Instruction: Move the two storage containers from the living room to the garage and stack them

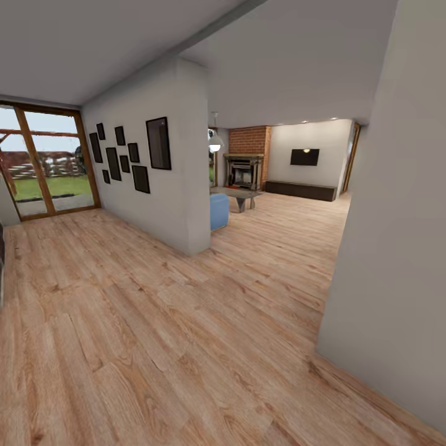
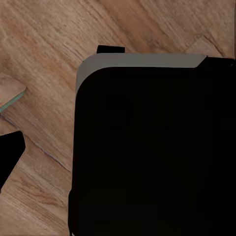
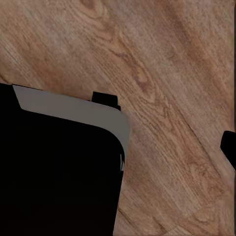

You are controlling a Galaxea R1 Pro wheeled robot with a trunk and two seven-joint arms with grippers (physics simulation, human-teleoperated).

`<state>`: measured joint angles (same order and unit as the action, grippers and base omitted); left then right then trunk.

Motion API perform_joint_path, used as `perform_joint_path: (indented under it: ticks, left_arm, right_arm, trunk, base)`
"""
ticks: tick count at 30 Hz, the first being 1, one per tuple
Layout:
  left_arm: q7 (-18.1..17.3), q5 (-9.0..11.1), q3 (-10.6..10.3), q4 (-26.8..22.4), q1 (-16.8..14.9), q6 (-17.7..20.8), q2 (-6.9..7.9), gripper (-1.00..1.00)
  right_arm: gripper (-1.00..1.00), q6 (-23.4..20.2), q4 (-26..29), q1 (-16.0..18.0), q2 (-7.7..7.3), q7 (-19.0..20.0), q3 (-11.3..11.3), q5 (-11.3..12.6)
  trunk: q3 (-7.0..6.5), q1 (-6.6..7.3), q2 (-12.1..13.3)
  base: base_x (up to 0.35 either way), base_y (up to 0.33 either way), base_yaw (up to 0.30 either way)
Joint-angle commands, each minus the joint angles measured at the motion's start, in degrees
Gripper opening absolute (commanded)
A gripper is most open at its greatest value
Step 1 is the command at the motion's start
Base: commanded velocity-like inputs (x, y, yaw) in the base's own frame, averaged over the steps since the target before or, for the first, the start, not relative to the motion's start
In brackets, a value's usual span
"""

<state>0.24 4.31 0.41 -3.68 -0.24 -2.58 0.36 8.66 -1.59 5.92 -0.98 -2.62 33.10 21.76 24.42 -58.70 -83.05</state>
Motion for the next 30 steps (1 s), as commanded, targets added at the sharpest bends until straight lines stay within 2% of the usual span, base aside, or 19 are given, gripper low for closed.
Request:
perform_joint_path:
  ticks: [1, 30]
  left_arm:
    - [0.0, 0.5, 0.0, 0.0, 0.0, -0.1, -0.01, 1.0]
    - [0.0, 0.4, -0.1, 0.0, 0.0, -0.1, -0.01, 1.0]
  right_arm:
    - [1.0, 0.3, -0.2, 0.1, 0.02, 0.0, 0.5, 0.5]
    - [1.0, 0.3, -0.2, 0.1, 0.01, 0.0, 0.5, 0.4]
  trunk:
    - [0.06, -0.03, 0.0]
    - [0.06, -0.03, 0.0]
  base:
    - [0.321, 0.0, 0.027]
    - [0.321, 0.0, 0.002]
